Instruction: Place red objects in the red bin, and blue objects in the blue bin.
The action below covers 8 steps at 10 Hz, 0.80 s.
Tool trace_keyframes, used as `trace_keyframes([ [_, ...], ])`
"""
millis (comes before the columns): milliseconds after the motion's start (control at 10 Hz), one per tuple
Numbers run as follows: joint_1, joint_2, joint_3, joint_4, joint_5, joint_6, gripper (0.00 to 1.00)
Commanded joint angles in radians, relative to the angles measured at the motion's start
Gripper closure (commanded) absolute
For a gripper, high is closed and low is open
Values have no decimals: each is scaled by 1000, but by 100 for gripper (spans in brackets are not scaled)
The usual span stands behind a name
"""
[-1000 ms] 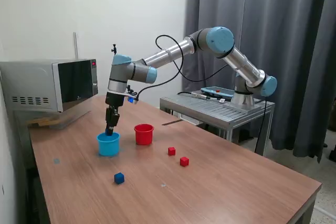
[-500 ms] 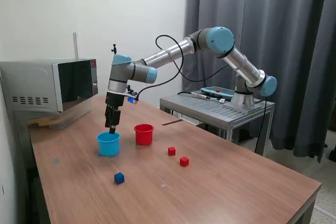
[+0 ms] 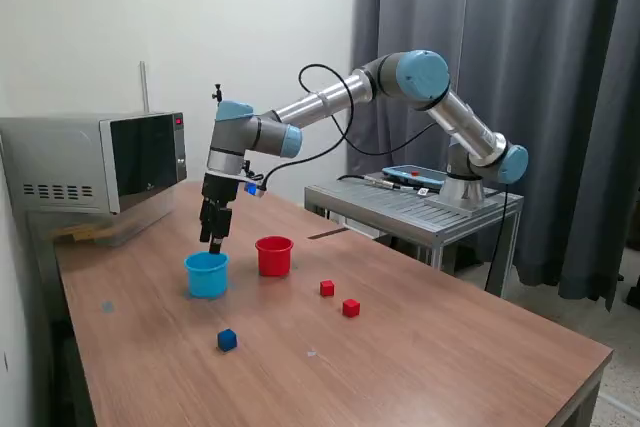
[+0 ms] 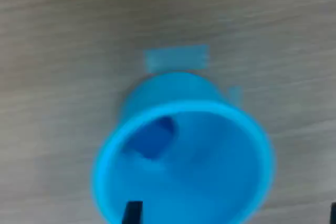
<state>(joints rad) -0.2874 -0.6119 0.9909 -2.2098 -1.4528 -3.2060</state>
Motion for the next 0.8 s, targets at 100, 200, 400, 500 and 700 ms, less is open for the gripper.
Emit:
trace_keyframes([
  [100,112,-5,-24,-1,0,-2,0],
  [200,146,-6,-34,-1,2,-2,0],
  [400,186,-8,-40,-1,2,-9,0],
  [500,191,-8,-40,-1,2,-11,0],
  [700,194,20,-64,-7,3,-12,0],
])
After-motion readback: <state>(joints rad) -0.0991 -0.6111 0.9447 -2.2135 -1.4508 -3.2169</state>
